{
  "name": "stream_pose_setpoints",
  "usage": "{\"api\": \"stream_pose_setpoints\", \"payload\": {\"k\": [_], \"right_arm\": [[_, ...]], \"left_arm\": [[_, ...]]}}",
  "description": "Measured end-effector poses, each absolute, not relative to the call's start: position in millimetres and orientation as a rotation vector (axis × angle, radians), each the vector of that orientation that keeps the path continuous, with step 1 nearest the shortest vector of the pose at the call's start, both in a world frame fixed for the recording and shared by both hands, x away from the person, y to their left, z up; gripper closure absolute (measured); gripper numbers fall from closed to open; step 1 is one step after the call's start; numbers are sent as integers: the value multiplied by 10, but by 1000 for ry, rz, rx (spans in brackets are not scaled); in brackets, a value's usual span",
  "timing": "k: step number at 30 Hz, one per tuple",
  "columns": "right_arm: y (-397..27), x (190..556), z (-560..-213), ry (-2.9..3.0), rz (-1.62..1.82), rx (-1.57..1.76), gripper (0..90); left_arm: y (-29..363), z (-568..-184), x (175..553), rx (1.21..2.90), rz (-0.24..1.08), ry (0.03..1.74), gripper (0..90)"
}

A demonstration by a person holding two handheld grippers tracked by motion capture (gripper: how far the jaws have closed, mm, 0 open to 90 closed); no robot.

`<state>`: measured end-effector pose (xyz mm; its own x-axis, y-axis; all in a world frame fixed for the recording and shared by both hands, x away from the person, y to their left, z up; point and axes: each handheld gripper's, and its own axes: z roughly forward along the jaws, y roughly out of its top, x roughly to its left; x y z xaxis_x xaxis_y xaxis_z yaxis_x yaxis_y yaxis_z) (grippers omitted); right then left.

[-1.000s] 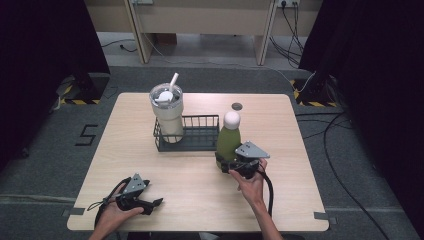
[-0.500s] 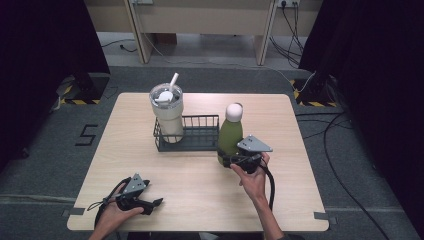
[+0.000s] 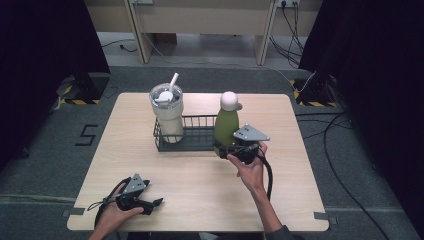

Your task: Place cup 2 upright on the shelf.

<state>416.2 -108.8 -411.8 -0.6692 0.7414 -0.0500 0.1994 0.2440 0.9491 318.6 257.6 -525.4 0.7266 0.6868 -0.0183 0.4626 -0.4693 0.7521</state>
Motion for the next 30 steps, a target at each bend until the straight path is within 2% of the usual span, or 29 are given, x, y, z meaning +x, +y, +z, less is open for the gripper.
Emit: {"api": "stream_pose_setpoints", "payload": {"k": [30], "right_arm": [[-716, 4536, -3687, 2049, 1456, 833, 210]], "left_arm": [[2576, -5254, 3186, 2150, 367, 866, 139]]}}
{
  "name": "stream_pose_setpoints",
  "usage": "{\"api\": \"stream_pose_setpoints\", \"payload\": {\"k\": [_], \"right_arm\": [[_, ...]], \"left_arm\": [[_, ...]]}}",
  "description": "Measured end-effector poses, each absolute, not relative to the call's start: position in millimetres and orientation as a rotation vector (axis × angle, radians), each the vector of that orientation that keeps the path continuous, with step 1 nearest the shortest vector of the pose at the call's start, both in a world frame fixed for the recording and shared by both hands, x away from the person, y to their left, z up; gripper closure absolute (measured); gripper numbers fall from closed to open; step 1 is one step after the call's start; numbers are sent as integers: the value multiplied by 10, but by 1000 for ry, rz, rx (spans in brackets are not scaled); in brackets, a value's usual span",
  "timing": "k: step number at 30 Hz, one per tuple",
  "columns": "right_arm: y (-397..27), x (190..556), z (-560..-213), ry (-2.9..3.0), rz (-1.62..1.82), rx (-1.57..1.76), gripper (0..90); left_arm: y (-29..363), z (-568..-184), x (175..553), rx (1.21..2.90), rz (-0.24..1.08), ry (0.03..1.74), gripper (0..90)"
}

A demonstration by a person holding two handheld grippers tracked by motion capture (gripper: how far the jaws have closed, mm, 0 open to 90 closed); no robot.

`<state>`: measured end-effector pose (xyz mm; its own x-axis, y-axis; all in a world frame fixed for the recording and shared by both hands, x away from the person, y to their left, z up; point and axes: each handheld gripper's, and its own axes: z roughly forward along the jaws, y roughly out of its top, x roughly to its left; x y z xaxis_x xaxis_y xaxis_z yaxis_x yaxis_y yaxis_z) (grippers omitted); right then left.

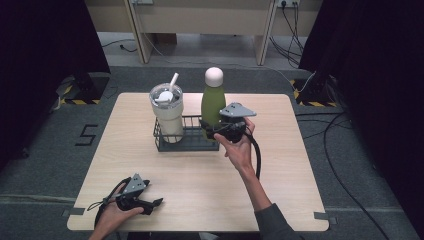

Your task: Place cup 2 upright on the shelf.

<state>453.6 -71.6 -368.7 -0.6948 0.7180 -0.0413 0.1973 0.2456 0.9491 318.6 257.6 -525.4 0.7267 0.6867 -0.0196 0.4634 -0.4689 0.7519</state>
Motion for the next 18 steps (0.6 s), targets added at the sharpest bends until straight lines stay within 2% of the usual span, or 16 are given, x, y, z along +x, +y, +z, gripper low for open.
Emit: {"api": "stream_pose_setpoints", "payload": {"k": [18], "right_arm": [[-412, 4904, -3680, 2047, 1455, 873, 210]], "left_arm": [[2576, -5252, 3185, 2150, 365, 867, 140]]}}
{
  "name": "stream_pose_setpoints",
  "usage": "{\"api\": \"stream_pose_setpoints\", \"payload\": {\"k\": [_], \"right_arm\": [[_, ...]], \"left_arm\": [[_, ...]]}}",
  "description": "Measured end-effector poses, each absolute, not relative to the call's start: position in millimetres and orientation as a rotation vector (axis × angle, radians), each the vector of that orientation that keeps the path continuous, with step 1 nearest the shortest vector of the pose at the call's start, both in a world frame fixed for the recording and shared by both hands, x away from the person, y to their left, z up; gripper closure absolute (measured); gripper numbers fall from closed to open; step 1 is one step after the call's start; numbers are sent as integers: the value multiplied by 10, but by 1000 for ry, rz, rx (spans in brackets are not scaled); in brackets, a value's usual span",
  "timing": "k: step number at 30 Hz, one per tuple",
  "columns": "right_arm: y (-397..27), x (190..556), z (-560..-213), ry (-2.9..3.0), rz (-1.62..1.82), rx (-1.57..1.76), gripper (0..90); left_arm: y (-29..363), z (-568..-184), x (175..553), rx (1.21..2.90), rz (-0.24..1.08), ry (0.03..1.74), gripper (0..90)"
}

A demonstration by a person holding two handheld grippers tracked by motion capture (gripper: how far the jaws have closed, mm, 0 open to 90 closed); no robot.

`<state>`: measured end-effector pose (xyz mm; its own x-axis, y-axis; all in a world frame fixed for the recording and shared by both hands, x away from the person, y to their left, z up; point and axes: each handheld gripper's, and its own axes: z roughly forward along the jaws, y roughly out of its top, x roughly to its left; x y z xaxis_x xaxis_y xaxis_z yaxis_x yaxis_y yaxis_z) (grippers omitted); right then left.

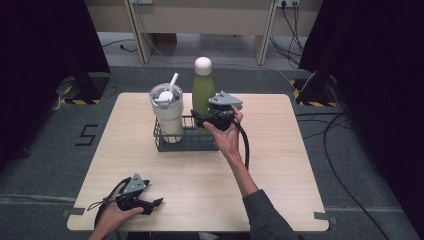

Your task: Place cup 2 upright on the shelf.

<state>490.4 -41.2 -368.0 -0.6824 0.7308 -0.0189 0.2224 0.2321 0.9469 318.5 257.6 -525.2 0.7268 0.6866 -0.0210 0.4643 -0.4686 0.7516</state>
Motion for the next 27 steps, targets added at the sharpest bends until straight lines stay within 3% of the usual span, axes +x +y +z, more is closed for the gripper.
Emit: {"api": "stream_pose_setpoints", "payload": {"k": [27], "right_arm": [[-259, 5230, -3962, 2040, 1425, 952, 210]], "left_arm": [[2580, -5254, 3184, 2149, 367, 863, 140]]}}
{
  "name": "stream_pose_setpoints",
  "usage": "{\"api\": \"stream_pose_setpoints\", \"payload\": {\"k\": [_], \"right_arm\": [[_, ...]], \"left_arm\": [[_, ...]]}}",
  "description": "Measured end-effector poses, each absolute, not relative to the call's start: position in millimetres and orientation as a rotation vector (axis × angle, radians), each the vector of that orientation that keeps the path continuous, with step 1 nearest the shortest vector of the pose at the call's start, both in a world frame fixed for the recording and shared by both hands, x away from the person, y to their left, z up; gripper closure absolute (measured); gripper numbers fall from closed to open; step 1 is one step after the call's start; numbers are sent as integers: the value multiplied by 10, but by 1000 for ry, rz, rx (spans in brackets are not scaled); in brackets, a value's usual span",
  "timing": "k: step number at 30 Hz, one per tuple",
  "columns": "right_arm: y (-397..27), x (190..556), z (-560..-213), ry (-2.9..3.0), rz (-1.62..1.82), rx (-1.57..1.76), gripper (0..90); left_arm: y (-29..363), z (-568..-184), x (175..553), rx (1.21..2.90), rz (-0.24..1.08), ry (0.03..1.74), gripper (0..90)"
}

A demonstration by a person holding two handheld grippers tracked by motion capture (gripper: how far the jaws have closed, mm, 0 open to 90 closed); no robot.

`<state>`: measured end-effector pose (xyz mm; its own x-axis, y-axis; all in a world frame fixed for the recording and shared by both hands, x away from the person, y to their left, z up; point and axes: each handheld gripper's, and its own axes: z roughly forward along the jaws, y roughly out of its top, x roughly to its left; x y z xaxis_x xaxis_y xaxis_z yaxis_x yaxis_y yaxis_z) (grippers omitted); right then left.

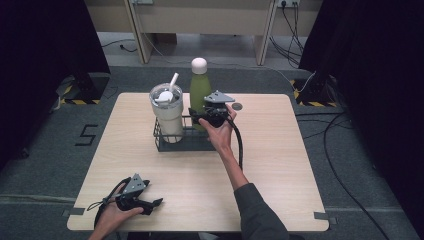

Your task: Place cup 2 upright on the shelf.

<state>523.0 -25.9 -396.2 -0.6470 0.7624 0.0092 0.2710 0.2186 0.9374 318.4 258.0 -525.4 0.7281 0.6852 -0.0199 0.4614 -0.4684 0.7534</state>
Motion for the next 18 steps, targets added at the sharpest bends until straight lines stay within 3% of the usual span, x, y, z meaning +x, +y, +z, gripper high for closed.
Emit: {"api": "stream_pose_setpoints", "payload": {"k": [18], "right_arm": [[-246, 5237, -4165, 2053, 1422, 973, 210]], "left_arm": [[2582, -5254, 3183, 2149, 367, 863, 140]]}}
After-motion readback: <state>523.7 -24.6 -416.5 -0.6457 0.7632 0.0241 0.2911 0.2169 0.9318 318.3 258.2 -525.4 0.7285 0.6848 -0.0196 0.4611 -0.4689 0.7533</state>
